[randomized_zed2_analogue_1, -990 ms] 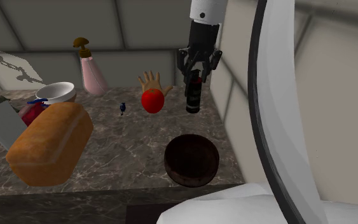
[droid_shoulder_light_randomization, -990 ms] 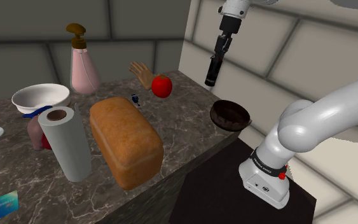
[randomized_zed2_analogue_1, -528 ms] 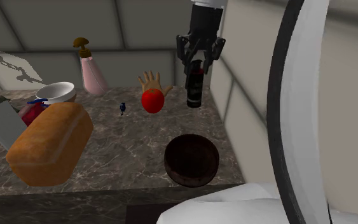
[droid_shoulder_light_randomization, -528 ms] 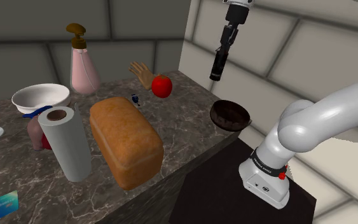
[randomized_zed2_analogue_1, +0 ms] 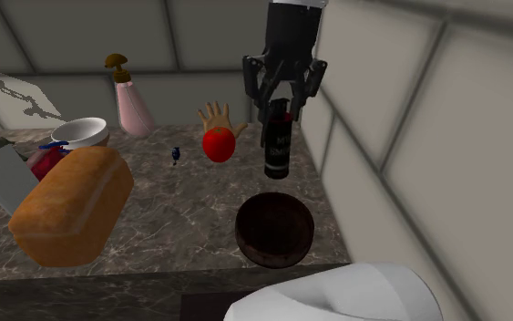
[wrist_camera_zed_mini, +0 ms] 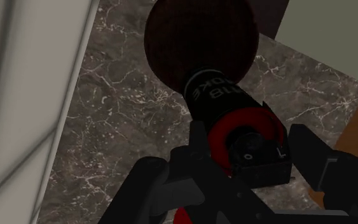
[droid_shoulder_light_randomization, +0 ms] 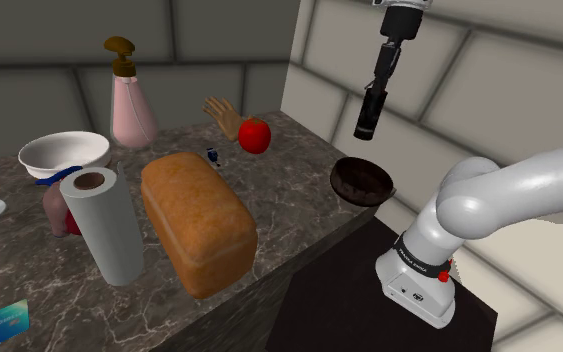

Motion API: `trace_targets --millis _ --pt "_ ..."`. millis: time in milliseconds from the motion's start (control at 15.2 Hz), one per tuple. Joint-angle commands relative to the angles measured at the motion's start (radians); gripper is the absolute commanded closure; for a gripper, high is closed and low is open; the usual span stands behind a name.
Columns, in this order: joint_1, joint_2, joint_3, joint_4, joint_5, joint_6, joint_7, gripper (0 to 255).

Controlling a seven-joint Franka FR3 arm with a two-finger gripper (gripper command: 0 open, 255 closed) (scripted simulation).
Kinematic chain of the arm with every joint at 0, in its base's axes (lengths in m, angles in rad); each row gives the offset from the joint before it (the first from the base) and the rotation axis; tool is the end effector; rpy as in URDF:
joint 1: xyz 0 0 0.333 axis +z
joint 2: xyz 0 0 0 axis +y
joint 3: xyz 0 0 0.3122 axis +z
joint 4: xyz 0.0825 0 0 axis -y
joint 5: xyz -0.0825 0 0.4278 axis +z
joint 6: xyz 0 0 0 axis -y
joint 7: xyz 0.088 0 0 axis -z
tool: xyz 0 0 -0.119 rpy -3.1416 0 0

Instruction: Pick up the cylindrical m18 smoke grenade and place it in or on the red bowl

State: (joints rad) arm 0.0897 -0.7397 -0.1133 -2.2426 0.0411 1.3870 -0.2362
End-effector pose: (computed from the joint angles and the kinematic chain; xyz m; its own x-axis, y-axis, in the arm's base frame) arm 0.3463 -0.0130 0.6008 0.9632 0.2541 -0.0871 0.2406 -0.9603 -0.1413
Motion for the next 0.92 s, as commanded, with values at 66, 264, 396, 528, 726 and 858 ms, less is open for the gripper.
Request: trace_targets --millis 66,264,396,528,726,858 --pt "-0.016 -0.173 0.009 -0.031 0.008 -0.078 0.017 255" --pt "-0.011 -0.221 0.014 -0.053 0.010 -0.103 0.030 255" --pt "-0.019 -0.234 0.016 -0.088 0.011 -0.082 0.024 255" --pt "-0.026 -0.247 0.019 -0.123 0.011 -0.062 0.018 255" --pt "-0.031 -0.266 0.019 -0.174 0.010 -0.030 0.013 255" --pt "-0.033 -0.279 0.018 -0.207 0.008 -0.009 0.010 255"
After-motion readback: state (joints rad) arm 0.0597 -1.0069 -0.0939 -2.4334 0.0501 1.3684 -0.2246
